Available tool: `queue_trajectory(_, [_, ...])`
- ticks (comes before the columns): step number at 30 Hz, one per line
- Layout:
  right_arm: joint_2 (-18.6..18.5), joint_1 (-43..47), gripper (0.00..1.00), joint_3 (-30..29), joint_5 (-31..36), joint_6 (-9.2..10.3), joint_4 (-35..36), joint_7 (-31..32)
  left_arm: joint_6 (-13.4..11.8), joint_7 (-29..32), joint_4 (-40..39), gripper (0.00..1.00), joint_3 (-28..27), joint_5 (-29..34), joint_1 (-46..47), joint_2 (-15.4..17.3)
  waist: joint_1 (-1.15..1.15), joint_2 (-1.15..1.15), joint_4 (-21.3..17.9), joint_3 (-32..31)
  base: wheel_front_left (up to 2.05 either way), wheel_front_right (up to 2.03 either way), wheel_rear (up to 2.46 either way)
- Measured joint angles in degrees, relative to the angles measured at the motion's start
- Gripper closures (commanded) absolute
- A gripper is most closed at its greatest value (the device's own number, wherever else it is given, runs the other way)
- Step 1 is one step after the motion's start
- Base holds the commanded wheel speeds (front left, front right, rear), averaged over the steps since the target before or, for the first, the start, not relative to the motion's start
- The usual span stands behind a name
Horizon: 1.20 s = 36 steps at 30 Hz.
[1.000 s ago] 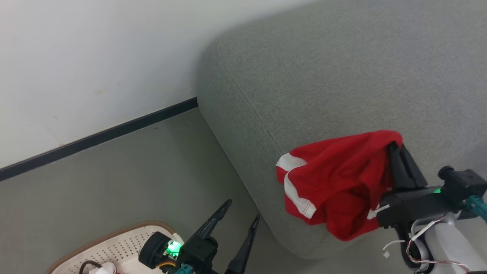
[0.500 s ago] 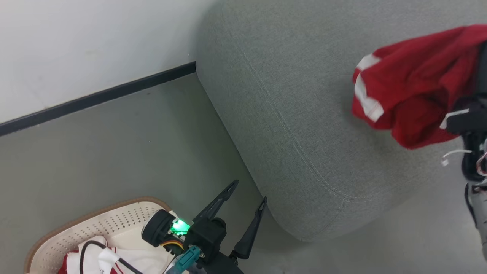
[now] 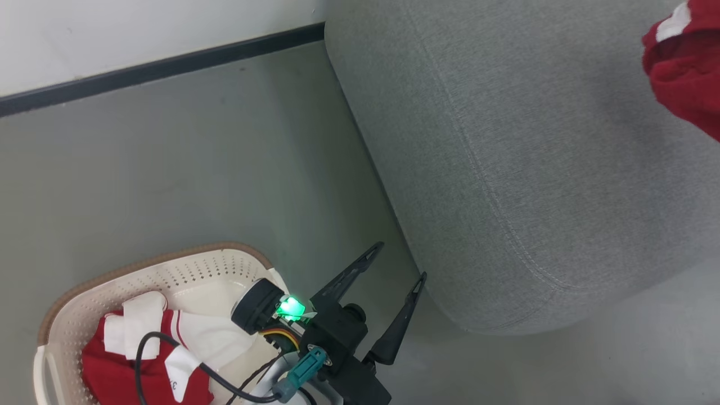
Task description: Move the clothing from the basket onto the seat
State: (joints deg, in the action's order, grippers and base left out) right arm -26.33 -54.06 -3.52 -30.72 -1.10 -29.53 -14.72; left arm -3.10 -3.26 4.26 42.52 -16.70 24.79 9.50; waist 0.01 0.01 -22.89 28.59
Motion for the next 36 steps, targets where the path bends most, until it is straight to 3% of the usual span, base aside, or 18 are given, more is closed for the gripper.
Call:
queue_trajectory(6, [-2.24,-3.45,1.0,-2.1,-0.26,-1.21,-2.82,0.01,0.1,0.22,-0.88,0.0,0.31,0.7,2.38,-0.47,0.0,0.0,2.45,4.03,0.0,0.0,0.0])
queue_trajectory(15, [-2.7,-7.6,1.0,-3.33,-0.26,-2.03,-7.81,0.0,0.14,0.65,-0.76,0.0,0.18,2.24,4.96,-0.45,0.0,0.0,5.43,9.33,0.0,0.0,0.0])
queue_trajectory(31, [0.46,-7.38,1.0,-3.67,-0.08,-3.47,-18.15,0.0,0.67,-0.49,2.15,0.0,0.05,2.36,6.35,-0.63,0.0,0.0,7.84,13.21,0.0,0.0,0.0])
queue_trajectory(32, [0.43,-7.38,0.63,-3.87,-0.08,-3.49,-18.74,0.0,0.67,-0.78,2.42,0.0,0.04,2.35,6.61,-0.71,0.0,0.0,7.9,13.09,0.0,0.0,0.0])
queue_trajectory(33, [0.43,-7.38,0.0,-3.98,-0.07,-3.49,-19.15,0.0,0.67,-0.99,2.58,0.0,0.03,2.35,6.7,-0.77,0.0,0.0,7.97,12.95,0.0,0.0,0.0])
queue_trajectory(36, [0.45,-7.39,0.0,-3.99,0.75,-3.52,-19.81,0.0,1.12,-1.59,3.27,0.0,0.03,2.34,6.7,-1.03,0.0,-0.01,8.14,12.36,0.0,0.0,0.0])
